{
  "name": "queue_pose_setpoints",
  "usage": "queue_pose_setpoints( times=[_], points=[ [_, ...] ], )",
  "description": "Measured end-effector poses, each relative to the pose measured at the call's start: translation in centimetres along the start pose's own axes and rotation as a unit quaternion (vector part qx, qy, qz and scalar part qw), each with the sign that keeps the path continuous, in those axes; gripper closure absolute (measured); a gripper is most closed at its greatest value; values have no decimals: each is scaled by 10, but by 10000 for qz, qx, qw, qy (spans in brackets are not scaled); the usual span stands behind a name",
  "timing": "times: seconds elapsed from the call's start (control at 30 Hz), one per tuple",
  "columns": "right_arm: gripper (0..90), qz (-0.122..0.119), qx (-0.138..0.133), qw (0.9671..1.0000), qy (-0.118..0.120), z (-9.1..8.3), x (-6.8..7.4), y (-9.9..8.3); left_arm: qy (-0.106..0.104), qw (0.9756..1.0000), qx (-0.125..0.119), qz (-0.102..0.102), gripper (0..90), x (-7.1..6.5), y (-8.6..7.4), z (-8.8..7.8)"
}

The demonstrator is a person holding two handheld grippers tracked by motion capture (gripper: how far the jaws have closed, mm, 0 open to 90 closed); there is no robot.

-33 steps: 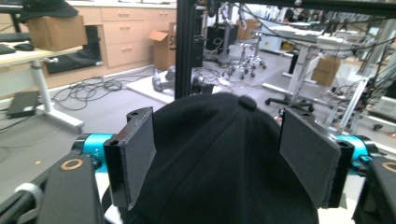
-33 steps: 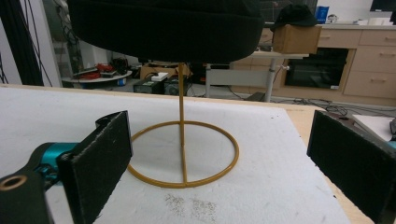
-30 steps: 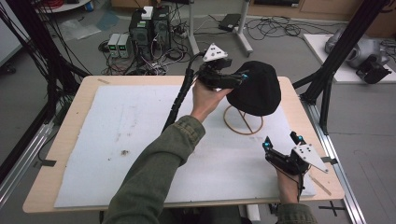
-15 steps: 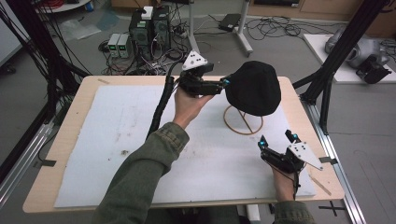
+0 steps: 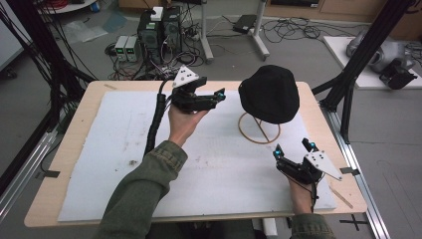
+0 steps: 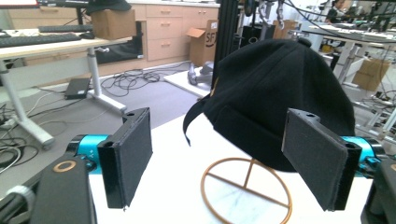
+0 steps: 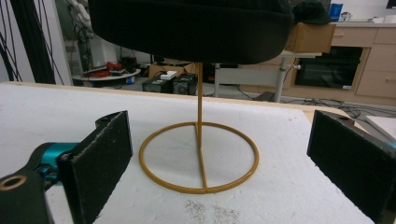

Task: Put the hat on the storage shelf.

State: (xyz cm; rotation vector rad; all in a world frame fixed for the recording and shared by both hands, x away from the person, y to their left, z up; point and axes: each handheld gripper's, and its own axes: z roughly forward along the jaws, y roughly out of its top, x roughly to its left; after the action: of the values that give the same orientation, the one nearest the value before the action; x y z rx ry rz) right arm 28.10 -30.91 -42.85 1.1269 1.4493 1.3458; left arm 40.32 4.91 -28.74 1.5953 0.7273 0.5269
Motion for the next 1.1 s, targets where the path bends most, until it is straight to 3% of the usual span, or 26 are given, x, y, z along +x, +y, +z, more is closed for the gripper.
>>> queue_pose_setpoints(
  times=[0.37, 0.57, 0.8, 1.0, 1.1],
  points=[
    [58, 6, 23, 10000, 17, 0, 3, 0, 358, 9993, 107, -91, 201, 15, -16, -40],
    [58, -14, 14, 10000, 40, 0, 4, 0, 693, 9974, -10, -199, 196, 22, -32, -70],
    [58, 45, 33, 10000, 46, 1, 5, 0, 1064, 9937, -105, -344, 199, 37, -50, -102],
    [59, 49, 31, 10000, 39, 1, 6, 0, 1422, 9897, -119, -124, 200, 42, -64, -125],
    [58, 31, 24, 10000, 19, 1, 5, 0, 1582, 9872, -179, -134, 200, 45, -74, -136]
  ],
)
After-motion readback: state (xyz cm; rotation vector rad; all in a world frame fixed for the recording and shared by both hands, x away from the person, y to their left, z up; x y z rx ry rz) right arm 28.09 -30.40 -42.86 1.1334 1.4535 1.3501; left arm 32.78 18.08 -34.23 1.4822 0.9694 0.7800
